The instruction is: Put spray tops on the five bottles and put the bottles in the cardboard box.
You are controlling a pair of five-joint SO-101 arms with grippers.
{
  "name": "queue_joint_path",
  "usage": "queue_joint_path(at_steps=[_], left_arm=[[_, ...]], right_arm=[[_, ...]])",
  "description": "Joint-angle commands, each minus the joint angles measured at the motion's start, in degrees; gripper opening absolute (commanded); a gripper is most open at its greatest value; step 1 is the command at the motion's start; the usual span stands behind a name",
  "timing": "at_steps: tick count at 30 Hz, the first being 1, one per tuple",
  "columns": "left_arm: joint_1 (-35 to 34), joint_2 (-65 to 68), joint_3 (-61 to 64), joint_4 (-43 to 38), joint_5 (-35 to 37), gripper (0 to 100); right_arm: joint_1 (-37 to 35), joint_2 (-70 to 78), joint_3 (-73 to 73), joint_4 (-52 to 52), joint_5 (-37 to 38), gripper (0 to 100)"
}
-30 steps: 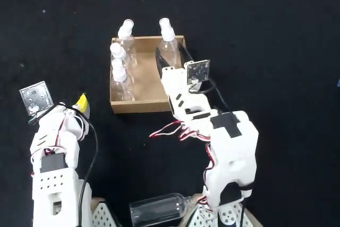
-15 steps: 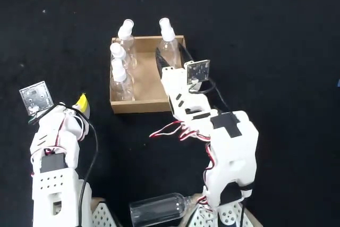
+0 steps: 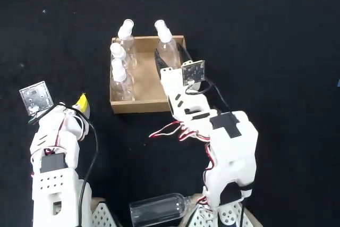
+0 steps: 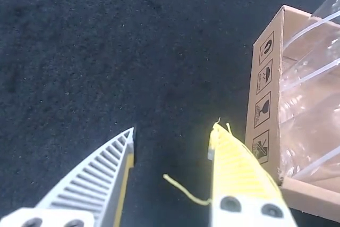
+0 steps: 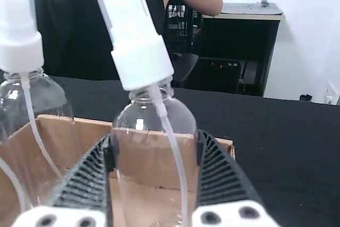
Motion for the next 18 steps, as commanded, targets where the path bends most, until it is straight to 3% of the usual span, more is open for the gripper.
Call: queue_joint_path(at_steps=[1,8,18], left_arm=[[0.6,-0.3,-0.6,-1.3,0.4,21],[0.6,-0.3,-0.6,-1.3,0.4,21],[0.6,-0.3,-0.6,-1.3,0.4,21]], right_arm=[[-0.9,-0.3,-1.0,-2.2,0.4,1.7],[-1.1,-0.3,-1.0,-2.1,-1.8,12.7],[-1.1,-0.5,-0.6,-2.2,-2.5,12.9]])
